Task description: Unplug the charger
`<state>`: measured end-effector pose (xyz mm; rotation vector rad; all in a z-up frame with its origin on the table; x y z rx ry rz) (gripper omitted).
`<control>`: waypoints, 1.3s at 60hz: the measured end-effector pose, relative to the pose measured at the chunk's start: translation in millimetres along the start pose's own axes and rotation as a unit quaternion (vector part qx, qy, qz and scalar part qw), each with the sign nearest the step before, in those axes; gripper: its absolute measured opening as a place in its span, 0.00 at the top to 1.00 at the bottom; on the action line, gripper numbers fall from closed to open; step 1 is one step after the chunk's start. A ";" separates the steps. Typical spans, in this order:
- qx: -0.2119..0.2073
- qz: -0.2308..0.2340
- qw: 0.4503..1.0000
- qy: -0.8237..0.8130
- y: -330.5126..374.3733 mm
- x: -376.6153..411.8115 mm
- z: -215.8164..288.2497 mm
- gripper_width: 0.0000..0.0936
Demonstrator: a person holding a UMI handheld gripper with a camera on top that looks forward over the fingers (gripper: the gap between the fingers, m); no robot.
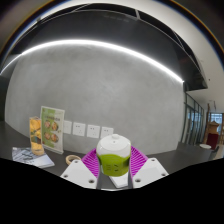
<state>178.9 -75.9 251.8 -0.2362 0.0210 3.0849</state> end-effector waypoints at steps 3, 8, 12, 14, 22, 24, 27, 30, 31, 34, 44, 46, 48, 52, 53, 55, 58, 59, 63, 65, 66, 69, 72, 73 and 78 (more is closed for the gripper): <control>0.020 -0.006 1.000 -0.003 -3.0 -9.4 -14.9 0.64; 0.064 -0.008 0.998 -0.013 -11.5 -28.6 -42.7 0.63; 0.103 -0.011 0.995 -0.007 -23.4 -48.0 -71.0 0.62; 0.122 -0.007 0.992 -0.008 -31.6 -57.5 -84.4 0.61; 0.175 0.028 0.983 -0.040 -75.4 -88.4 -134.2 0.59; 0.186 0.037 0.981 -0.045 -87.2 -98.0 -146.2 0.58; 0.201 0.052 0.977 -0.050 -103.9 -107.5 -159.5 0.57; 0.214 0.069 0.973 -0.056 -119.4 -112.3 -171.5 0.57; 0.220 0.074 0.971 -0.059 -124.0 -114.1 -175.2 0.56; 0.233 0.091 0.966 -0.066 -136.7 -117.5 -184.8 0.55; 0.240 0.155 0.956 -0.065 -166.0 -117.2 -189.0 0.46; 0.241 0.163 0.955 -0.065 -169.9 -116.6 -189.4 0.45; 0.238 0.163 0.955 -0.065 -173.7 -117.3 -189.9 0.41; 0.233 0.157 0.958 -0.057 -178.0 -120.0 -192.4 0.35; 0.232 0.156 0.959 -0.055 -178.4 -120.5 -192.8 0.33; 0.230 0.153 0.960 -0.051 -178.2 -121.4 -192.7 0.29; 0.225 0.147 0.962 -0.052 -175.0 -122.7 -189.7 0.22; 0.222 0.145 0.963 -0.055 -173.5 -122.4 -188.1 0.20; 0.216 0.142 0.964 -0.067 -163.2 -120.2 -181.1 0.16; 0.214 0.140 0.964 -0.071 -156.0 -118.4 -177.1 0.15; 0.214 0.140 0.964 -0.072 -152.7 -117.2 -175.4 0.14; 0.214 0.133 0.965 -0.074 -139.3 -114.0 -169.9 0.13; 0.214 0.123 0.966 -0.073 -122.3 -108.4 -164.7 0.12; 0.213 0.120 0.967 -0.073 -115.7 -106.5 -163.0 0.12; 0.207 0.100 0.970 -0.074 -80.7 -89.4 -152.0 0.12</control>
Point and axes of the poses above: the point between the fingertips, and its own axes, seen from behind it with the camera up: x to the left, z up, y backward, against the way the camera looks, the point moved 7 cm from there along y, backward, against the way the camera looks, and after that the axes turned 12 degrees about z, right-handed, at the moved point
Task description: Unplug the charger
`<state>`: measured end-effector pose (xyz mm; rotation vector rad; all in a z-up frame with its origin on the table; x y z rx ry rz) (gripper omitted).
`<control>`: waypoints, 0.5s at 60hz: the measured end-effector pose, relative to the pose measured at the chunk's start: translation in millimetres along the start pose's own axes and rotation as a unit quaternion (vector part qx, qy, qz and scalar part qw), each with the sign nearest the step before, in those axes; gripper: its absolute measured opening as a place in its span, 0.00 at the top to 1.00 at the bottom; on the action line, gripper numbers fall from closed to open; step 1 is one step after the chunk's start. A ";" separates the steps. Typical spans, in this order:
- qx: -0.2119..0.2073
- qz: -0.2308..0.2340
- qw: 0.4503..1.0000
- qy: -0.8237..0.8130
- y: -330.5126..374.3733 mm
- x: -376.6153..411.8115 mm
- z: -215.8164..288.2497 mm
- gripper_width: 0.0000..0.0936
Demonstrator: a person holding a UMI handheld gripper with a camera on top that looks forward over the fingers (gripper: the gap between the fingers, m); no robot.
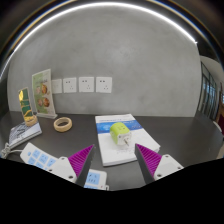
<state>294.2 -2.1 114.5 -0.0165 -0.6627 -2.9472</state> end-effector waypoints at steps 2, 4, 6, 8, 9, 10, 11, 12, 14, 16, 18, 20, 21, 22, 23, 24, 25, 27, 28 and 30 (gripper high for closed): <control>-0.003 -0.006 1.000 -0.002 13.8 13.1 -4.3 0.12; -0.006 -0.009 1.000 -0.002 28.0 28.0 -9.7 0.12; -0.009 -0.013 1.000 -0.003 41.5 43.6 -15.6 0.12; -0.011 -0.017 1.000 -0.002 54.5 59.8 -22.3 0.12; -0.011 -0.018 1.000 -0.001 60.6 68.8 -26.2 0.12; -0.010 -0.018 1.000 0.002 67.0 77.1 -29.8 0.12; -0.008 -0.018 1.000 0.005 72.6 85.7 -34.1 0.13; -0.006 -0.019 1.000 0.009 78.8 94.7 -37.9 0.13; -0.004 -0.019 1.000 0.017 89.2 111.7 -46.4 0.12; -0.003 -0.022 0.999 0.024 98.8 127.0 -55.2 0.12; 0.004 -0.028 0.999 0.028 109.7 138.7 -63.6 0.12; 0.012 -0.033 0.999 0.032 119.8 150.1 -71.9 0.13; 0.015 -0.035 0.999 0.035 124.9 155.3 -75.4 0.13; 0.018 -0.036 0.999 0.037 130.0 160.1 -78.3 0.13; 0.020 -0.037 0.998 0.039 134.9 164.5 -80.9 0.13; 0.021 -0.038 0.998 0.041 139.9 168.2 -83.1 0.13; 0.022 -0.040 0.998 0.044 144.2 171.4 -85.3 0.13; 0.022 -0.041 0.998 0.050 154.4 176.5 -88.2 0.13; 0.022 -0.041 0.998 0.052 158.6 177.7 -89.2 0.13; 0.018 -0.047 0.997 0.059 166.4 177.5 -90.5 0.13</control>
Point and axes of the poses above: the point between the fingertips, and its own axes, seen from behind it with the camera up: x to the left, z up, y backward, against the way the camera looks, the point moved 7 cm from there along y, backward, against the way the camera looks, and after that the axes turned 12 degrees about z, right-handed, at the moved point
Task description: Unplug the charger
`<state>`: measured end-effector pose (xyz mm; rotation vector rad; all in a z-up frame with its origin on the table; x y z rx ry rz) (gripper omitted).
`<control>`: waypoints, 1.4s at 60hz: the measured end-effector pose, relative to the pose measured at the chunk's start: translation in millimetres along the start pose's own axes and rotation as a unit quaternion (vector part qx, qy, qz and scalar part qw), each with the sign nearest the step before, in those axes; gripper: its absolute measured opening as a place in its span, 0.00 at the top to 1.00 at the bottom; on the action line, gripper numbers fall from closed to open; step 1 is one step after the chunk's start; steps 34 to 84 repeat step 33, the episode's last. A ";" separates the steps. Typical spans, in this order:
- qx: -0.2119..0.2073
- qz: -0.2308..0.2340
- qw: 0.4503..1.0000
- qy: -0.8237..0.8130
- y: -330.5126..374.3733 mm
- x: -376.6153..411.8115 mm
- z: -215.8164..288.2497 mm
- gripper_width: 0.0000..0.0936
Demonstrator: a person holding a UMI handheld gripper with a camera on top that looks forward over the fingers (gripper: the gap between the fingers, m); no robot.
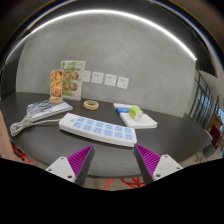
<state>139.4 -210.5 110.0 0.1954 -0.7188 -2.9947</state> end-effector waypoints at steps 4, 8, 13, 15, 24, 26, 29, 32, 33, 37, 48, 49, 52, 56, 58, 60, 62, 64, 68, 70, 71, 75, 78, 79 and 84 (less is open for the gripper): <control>-0.004 -0.016 1.000 0.019 11.0 -6.3 -2.6 0.13; -0.003 -0.023 1.000 0.021 19.4 -17.5 -8.0 0.13; 0.002 -0.044 0.998 0.038 24.9 -43.4 -17.9 0.13; 0.009 -0.050 0.998 0.045 27.7 -54.8 -22.4 0.13; -0.024 -0.006 1.000 0.019 40.0 -91.7 -18.6 0.13; -0.029 0.007 0.999 0.014 42.9 -97.8 -16.2 0.13; -0.033 0.022 0.999 0.011 46.0 -108.5 -15.1 0.13; -0.035 0.035 0.999 0.011 44.4 -117.7 -16.6 0.13; -0.034 0.041 0.999 0.013 46.8 -121.3 -17.7 0.13; -0.034 0.041 0.999 0.013 46.8 -121.3 -17.7 0.13; -0.034 0.041 0.999 0.013 46.8 -121.3 -17.7 0.13; -0.034 0.041 0.999 0.013 46.8 -121.3 -17.7 0.13; -0.034 0.041 0.999 0.013 46.8 -121.3 -17.7 0.13; -0.034 0.041 0.999 0.013 46.8 -121.3 -17.7 0.13; -0.034 0.041 0.999 0.013 46.8 -121.3 -17.7 0.13; -0.034 0.041 0.999 0.013 46.8 -121.3 -17.7 0.13; -0.034 0.041 0.999 0.013 46.8 -121.3 -17.7 0.13; -0.034 0.041 0.999 0.013 46.8 -121.3 -17.7 0.13; -0.034 0.041 0.999 0.013 46.8 -121.3 -17.7 0.13; -0.034 0.041 0.999 0.013 46.8 -121.3 -17.7 0.13; -0.034 0.041 0.999 0.013 46.8 -121.3 -17.7 0.13; -0.034 0.041 0.999 0.013 46.8 -121.3 -17.7 0.13; -0.034 0.041 0.999 0.013 46.8 -121.3 -17.7 0.13; -0.034 0.041 0.999 0.013 46.8 -121.3 -17.7 0.13; -0.034 0.041 0.999 0.013 46.8 -121.3 -17.7 0.13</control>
Point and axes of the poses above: the point between the fingertips, and its own axes, seen from behind it with the camera up: x to the left, z up, y backward, against the way the camera looks, the point moved 7 cm from there along y, backward, against the way the camera looks, and after that the axes turned 12 degrees about z, right-handed, at the moved point
